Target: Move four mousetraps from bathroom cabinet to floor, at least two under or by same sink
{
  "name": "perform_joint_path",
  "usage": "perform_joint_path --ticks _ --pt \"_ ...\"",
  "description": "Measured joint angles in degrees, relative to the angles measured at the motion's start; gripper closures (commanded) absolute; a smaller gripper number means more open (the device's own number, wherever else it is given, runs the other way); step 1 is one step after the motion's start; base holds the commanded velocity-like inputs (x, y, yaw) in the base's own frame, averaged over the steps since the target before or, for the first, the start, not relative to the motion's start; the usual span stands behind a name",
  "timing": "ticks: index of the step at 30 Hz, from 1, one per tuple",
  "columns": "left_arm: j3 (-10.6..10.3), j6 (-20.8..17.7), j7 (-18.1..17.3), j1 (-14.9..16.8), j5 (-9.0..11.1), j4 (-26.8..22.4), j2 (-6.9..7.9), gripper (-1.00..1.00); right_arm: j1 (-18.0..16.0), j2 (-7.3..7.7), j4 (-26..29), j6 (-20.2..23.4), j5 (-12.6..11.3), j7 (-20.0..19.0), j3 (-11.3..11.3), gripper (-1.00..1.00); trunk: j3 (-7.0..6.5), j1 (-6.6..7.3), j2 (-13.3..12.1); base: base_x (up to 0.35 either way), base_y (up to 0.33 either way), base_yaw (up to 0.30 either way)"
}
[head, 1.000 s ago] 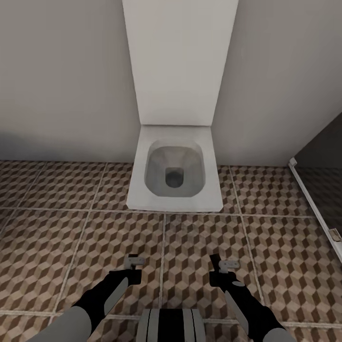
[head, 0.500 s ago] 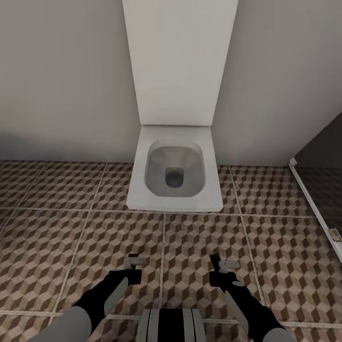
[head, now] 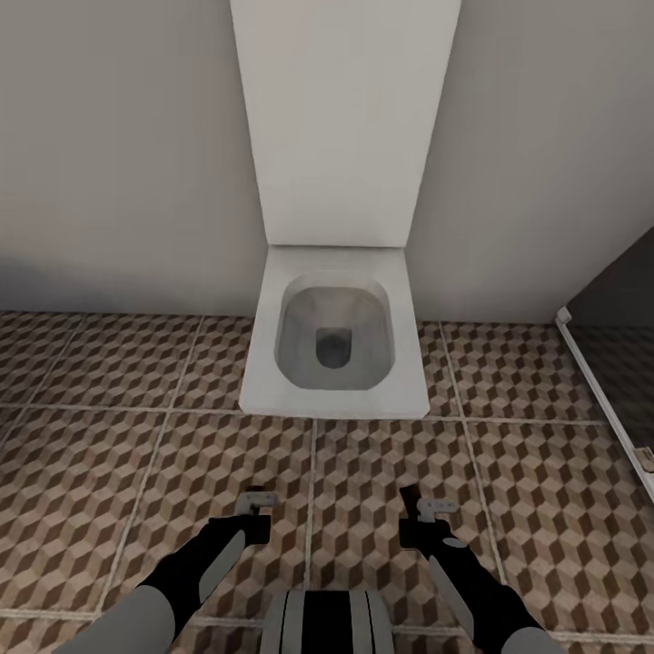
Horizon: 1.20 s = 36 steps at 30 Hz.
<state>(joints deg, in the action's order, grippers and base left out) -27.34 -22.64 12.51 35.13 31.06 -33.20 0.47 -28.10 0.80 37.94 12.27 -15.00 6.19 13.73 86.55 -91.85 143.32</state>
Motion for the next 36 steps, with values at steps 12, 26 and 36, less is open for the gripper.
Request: perform_joint_path --ticks 12,26,36 --pt "0.0 0.0 0.0 0.0 0.0 0.0 0.00 1.00 0.0 -0.16 0.0 0.0 -0.1 0.0 0.1 1.00 0.00 -0.02 0.0 0.058 0.000 0.000" --pt "0.0 0.0 0.0 0.0 0.0 0.1 -0.01 1.00 0.0 -0.24 -0.1 0.2 -0.1 0.0 0.3 1.00 0.00 -0.02 0.0 0.000 0.000 0.000" --pt "0.0 0.0 0.0 0.0 0.0 0.2 -0.55 1.00 0.0 -0.59 -0.1 0.4 -0.2 0.1 0.3 1.00 0.00 0.00 0.0 0.046 0.000 0.000"
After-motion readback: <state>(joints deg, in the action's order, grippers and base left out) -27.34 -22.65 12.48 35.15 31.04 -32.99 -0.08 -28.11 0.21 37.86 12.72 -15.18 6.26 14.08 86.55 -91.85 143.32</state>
